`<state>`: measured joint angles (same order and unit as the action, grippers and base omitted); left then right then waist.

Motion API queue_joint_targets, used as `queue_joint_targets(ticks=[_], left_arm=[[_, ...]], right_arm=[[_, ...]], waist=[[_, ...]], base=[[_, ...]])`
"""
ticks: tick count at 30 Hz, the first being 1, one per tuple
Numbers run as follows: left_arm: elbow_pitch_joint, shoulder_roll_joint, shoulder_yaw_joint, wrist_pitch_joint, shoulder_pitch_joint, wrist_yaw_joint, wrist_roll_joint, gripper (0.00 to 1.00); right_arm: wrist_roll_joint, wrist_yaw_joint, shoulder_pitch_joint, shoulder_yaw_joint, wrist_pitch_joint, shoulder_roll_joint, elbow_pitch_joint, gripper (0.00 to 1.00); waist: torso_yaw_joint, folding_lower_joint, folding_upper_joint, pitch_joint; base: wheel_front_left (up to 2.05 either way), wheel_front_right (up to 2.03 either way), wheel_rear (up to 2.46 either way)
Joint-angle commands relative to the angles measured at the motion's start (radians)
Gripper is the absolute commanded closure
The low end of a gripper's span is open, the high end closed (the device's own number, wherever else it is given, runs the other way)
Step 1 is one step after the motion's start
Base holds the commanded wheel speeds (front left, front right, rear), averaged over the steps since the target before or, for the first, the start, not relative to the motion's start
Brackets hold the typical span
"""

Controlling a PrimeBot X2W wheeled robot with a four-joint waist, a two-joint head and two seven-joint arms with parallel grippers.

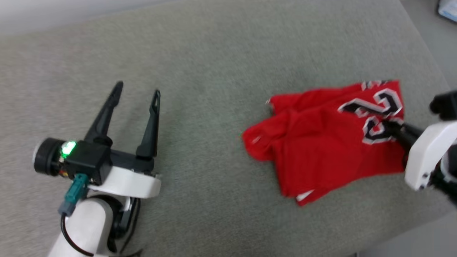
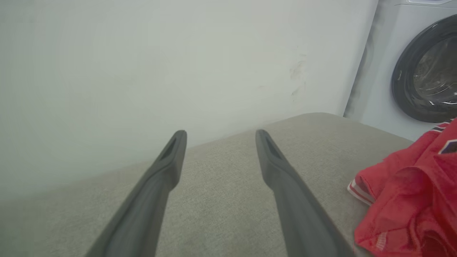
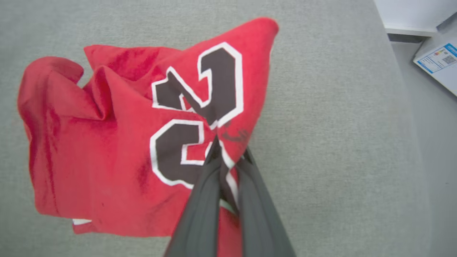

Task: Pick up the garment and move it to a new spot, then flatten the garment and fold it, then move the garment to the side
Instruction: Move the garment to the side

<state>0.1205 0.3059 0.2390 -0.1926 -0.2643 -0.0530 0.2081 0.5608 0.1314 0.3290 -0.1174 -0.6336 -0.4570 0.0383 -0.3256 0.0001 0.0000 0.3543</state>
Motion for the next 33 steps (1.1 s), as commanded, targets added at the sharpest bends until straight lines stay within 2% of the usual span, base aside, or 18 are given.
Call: queue_joint_targets(ticks=[1, 8, 11, 19, 22, 23, 24, 25, 26, 33], left_arm=[[0.023, 0.020, 0.001, 0.020, -0.037, 0.010, -0.014, 0.00], [0.111, 0.055, 0.021, 0.093, -0.132, 0.033, -0.042, 0.00], [0.133, 0.059, 0.028, 0.109, -0.159, 0.040, -0.049, 0.00], [0.197, 0.069, 0.054, 0.137, -0.248, 0.059, -0.075, 0.00], [0.204, 0.066, 0.060, 0.135, -0.265, 0.058, -0.079, 0.00], [0.205, 0.066, 0.061, 0.133, -0.270, 0.057, -0.080, 0.00], [0.205, 0.065, 0.060, 0.130, -0.274, 0.055, -0.081, 0.00], [0.205, 0.064, 0.061, 0.128, -0.278, 0.054, -0.081, 0.00], [0.203, 0.063, 0.061, 0.124, -0.278, 0.054, -0.081, 0.00], [0.161, 0.042, 0.068, 0.085, -0.261, 0.045, -0.061, 0.00]], right_arm=[[-0.012, -0.001, 0.066, 0.008, 0.035, -0.014, -0.058, 1.00], [-0.028, -0.001, 0.228, 0.058, 0.125, -0.073, -0.274, 1.00], [-0.037, -0.002, 0.274, 0.074, 0.146, -0.097, -0.327, 1.00], [-0.108, -0.002, 0.399, 0.207, 0.219, -0.175, -0.522, 1.00], [-0.141, -0.002, 0.424, 0.249, 0.253, -0.179, -0.575, 1.00], [-0.150, -0.002, 0.432, 0.261, 0.266, -0.174, -0.591, 0.96], [-0.164, -0.002, 0.439, 0.266, 0.282, -0.169, -0.607, 0.81], [-0.175, -0.002, 0.446, 0.275, 0.305, -0.165, -0.621, 0.51], [-0.191, -0.002, 0.455, 0.286, 0.325, -0.157, -0.636, 0.00], [-0.325, -0.002, 0.478, 0.369, 0.510, -0.117, -0.735, 0.00]], waist=[[-0.083, -0.0001, 0.0000, 0.111], [-0.073, -0.0001, 0.0000, 0.226], [-0.063, -0.0001, 0.0000, 0.258], [-0.011, -0.0001, 0.0000, 0.362], [0.005, -0.0001, 0.0000, 0.387], [0.009, -0.0001, 0.0000, 0.393], [0.012, -0.0001, 0.0000, 0.397], [0.015, -0.0001, 0.0000, 0.400], [0.017, -0.0001, 0.0000, 0.402], [0.045, -0.0001, 0.0000, 0.359]], base=[[0.00, 0.00, 0.00], [0.00, 0.00, 0.00], [0.00, 0.00, 0.00], [0.00, 0.00, 0.00], [0.00, 0.00, 0.00], [0.00, 0.00, 0.00], [0.00, 0.00, 0.00], [0.00, 0.00, 0.00], [0.00, 0.00, 0.00], [0.00, 0.00, 0.00]])
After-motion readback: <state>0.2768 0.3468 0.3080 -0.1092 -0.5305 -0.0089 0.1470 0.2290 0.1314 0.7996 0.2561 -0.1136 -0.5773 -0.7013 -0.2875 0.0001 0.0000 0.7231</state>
